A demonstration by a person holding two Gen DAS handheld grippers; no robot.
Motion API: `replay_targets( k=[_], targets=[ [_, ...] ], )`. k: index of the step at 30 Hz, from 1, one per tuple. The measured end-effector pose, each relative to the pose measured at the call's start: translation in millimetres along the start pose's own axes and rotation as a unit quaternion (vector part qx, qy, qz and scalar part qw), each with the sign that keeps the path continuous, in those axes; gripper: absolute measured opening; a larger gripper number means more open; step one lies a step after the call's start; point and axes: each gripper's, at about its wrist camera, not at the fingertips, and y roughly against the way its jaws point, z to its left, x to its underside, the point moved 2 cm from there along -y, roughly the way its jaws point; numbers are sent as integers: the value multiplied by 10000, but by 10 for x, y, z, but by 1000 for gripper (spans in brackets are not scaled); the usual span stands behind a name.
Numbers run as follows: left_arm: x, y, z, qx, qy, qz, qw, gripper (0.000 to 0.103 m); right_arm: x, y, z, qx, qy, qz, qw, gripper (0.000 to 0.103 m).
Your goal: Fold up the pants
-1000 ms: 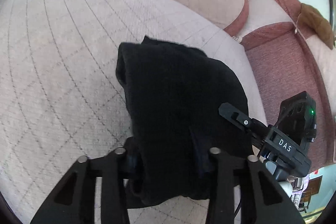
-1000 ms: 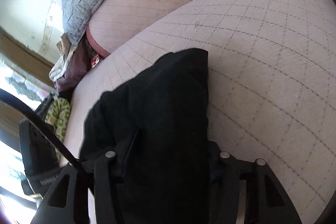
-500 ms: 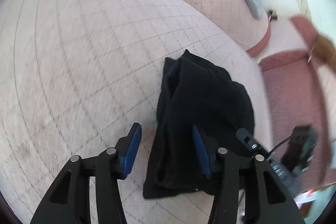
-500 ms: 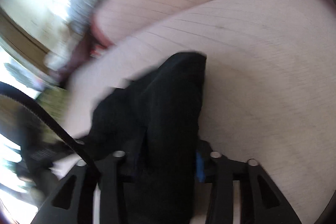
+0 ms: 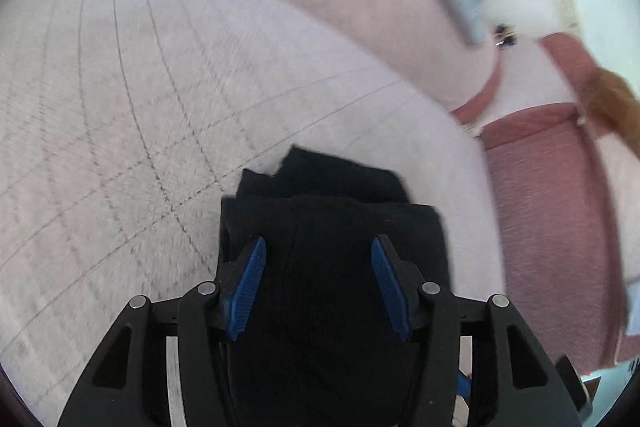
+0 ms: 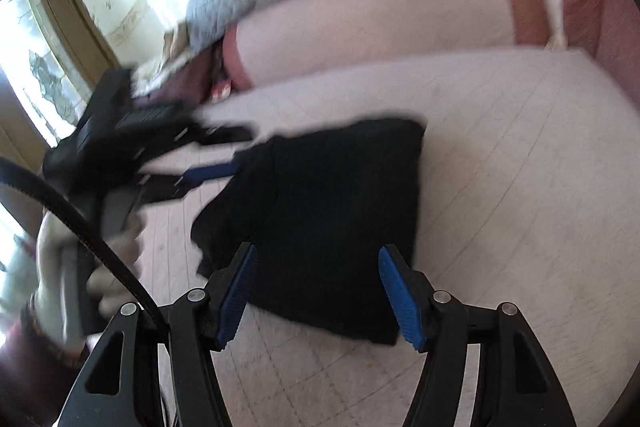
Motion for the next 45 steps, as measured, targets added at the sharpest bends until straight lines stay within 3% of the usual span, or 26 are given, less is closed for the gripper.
replay_targets(
  k=[3, 5, 9, 15, 18, 21, 26, 29, 32, 41, 43, 45],
  targets=[
    [-41, -31, 25, 111, 20, -66, 9999, 60, 44, -97, -39, 12, 122, 4, 9999, 70],
    [-56, -29, 3, 145, 20, -41, 9999, 60, 48, -130, -38, 15, 212, -8, 9998, 76],
    [53, 343, 18, -73, -67, -179, 9998, 60, 66, -15, -41, 76, 49, -160, 9998, 76],
    [727, 1185, -74, -733, -799, -886, 9901, 61, 134, 565, 53, 196, -97, -535, 9983, 77],
    [1170, 1512, -64, -1112, -969, -1293, 9806, 67, 385, 824, 126, 167, -256, -721, 9969, 77],
    [1606, 1695, 12, -1440, -977, -1654, 9708, 70, 708, 883, 158, 353, -415, -634, 9965, 77],
    [2149, 1690, 111, -1582, -731, -1756, 9689, 70, 1157, 822, 220, 495, -345, -254, 9979, 77],
    [2286, 1627, 123, -1592, -714, -1551, 9724, 70, 1170, 879, 300, 600, -130, -348, 9975, 77],
    [2345, 1719, 47, -1608, -729, -1645, 9705, 70, 1162, 1002, 344, 775, -5, -550, 9955, 77],
    [2642, 2427, -531, -1864, -1248, -2676, 9371, 70, 1180, 1444, 297, 697, -215, -946, 9928, 77],
    [2689, 2571, -652, -1858, -1337, -2843, 9310, 76, 1153, 1604, 313, 682, -307, -1045, 9917, 77],
    [2721, 2685, -762, -1891, -1453, -3063, 9216, 88, 1115, 1765, 334, 564, -509, -1064, 9914, 78]
  ],
)
